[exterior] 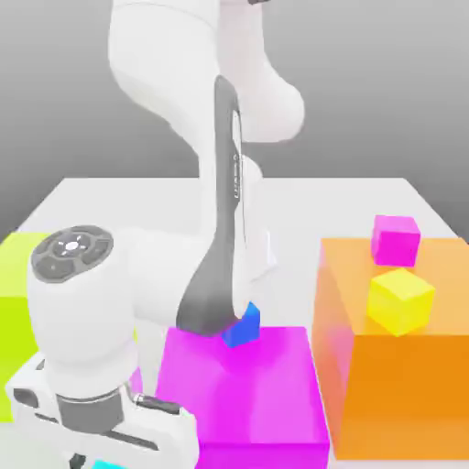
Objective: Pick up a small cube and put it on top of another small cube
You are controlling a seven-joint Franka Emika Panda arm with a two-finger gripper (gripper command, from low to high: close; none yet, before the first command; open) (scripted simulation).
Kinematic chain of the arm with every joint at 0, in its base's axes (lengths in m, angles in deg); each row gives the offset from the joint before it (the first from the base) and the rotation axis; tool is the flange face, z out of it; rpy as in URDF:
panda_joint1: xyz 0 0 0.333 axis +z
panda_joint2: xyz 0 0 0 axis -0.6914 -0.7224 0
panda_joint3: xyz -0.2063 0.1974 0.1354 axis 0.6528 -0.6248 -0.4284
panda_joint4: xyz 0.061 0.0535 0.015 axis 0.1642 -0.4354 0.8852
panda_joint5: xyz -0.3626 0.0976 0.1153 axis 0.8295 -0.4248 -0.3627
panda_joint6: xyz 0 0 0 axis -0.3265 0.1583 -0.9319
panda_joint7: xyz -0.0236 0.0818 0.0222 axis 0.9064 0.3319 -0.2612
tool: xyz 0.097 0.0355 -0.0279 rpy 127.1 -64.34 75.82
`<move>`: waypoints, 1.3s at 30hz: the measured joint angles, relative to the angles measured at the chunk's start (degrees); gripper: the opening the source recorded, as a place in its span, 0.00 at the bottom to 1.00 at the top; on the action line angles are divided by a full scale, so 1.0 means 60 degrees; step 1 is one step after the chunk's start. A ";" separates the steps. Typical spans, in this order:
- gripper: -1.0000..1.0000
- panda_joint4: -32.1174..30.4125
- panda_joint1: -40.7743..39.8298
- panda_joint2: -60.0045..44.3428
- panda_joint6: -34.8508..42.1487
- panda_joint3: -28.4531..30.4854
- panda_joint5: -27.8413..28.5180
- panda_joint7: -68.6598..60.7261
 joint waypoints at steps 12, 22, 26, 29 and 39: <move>0.00 -0.0292 0.0165 0.1673 0.1513 -0.0030 0.0474 -0.0618; 0.00 -0.1308 0.1831 0.5065 0.4042 -0.1580 0.0586 -0.4171; 0.00 -0.1723 0.2589 0.6450 0.5080 -0.1856 0.0335 -0.5828; 0.00 -0.2055 0.3197 0.7499 0.5814 -0.2075 0.0142 -0.7004; 0.00 -0.3841 0.4840 0.9802 0.5895 -0.3072 -0.0283 -0.8309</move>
